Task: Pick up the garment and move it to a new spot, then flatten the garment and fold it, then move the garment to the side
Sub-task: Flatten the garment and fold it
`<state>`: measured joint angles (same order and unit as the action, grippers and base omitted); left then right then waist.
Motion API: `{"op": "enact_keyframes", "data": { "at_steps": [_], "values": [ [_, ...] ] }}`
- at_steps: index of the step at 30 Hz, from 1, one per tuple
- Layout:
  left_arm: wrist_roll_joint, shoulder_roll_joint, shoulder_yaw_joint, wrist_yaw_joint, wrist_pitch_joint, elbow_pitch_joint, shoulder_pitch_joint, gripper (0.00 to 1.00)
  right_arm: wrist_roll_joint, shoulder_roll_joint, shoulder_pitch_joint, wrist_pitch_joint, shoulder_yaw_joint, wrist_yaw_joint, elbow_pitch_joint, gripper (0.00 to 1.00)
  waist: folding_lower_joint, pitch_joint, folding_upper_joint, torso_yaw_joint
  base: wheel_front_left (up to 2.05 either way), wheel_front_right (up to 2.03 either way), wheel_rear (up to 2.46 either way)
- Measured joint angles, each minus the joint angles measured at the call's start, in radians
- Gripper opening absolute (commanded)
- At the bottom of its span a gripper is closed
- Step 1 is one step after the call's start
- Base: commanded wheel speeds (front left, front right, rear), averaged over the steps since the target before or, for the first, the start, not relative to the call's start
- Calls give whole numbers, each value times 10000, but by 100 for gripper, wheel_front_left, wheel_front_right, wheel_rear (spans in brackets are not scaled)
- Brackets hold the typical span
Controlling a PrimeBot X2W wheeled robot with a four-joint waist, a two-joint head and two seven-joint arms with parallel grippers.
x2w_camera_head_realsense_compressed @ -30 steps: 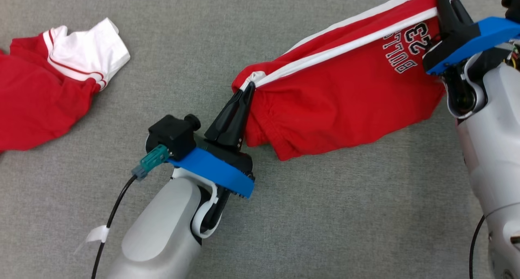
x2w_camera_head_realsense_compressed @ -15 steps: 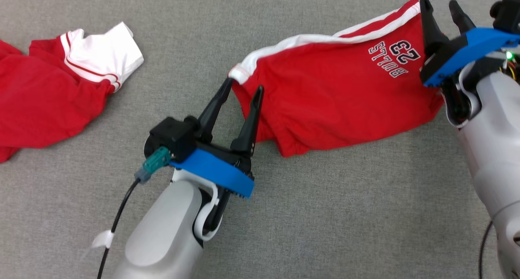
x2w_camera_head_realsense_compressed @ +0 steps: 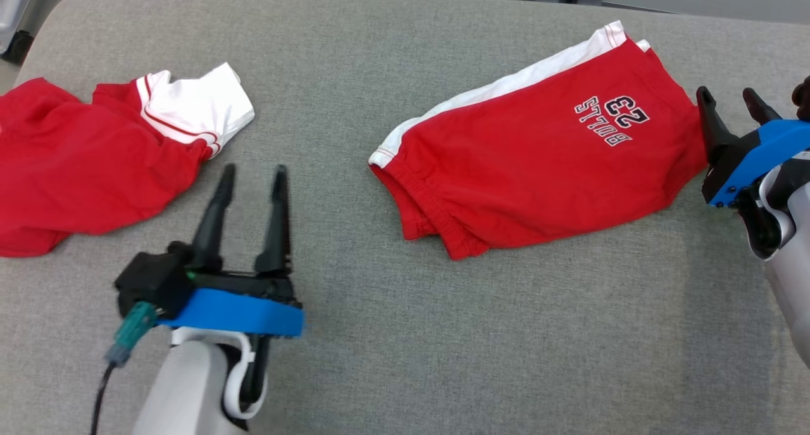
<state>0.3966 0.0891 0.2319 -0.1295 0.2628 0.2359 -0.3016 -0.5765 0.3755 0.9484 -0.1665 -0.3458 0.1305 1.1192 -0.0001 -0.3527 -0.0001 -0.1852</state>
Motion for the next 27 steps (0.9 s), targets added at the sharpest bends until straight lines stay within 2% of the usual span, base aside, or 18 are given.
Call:
{"op": "enact_keyframes", "data": {
  "at_steps": [4, 9, 15, 19, 21, 23, 27],
  "values": [
    [-585, -194, -1256, 71, 0, -546, 455, 100, -134, 142, -8, 188, -230, 0, 117, 100, 1, -28, 0, -127, 0, 0, 0],
    [-782, -336, -2460, 113, 0, -943, 806, 100, -234, 259, 20, 445, -397, 0, 414, 100, 1, -141, 0, -318, 0, 0, 0],
    [-1360, -374, -2721, 314, 0, -1151, 1024, 100, -322, 334, 129, 803, -600, 2, 780, 100, 1, -276, 0, -518, 0, 0, 0],
    [-1505, -387, -2460, 520, 0, -1254, 1141, 100, -424, 368, 226, 1154, -717, 0, 970, 100, 1, -357, 0, -602, 0, 0, 0],
    [-1490, -378, -2389, 619, 0, -1273, 1141, 100, -545, 351, 239, 1373, -780, 0, 965, 44, 1, -368, 0, -608, 0, 0, 0],
    [-1450, -383, -2222, 677, 0, -1269, 1144, 100, -610, 336, 244, 1442, -886, 0, 869, 0, 1, -367, 0, -589, 0, 0, 0],
    [-1540, -383, -2069, 686, 0, -1233, 1150, 100, -819, 192, 194, 1379, -1047, 0, 621, 0, 2, -312, 0, -468, 0, 0, 0]
  ]
}}
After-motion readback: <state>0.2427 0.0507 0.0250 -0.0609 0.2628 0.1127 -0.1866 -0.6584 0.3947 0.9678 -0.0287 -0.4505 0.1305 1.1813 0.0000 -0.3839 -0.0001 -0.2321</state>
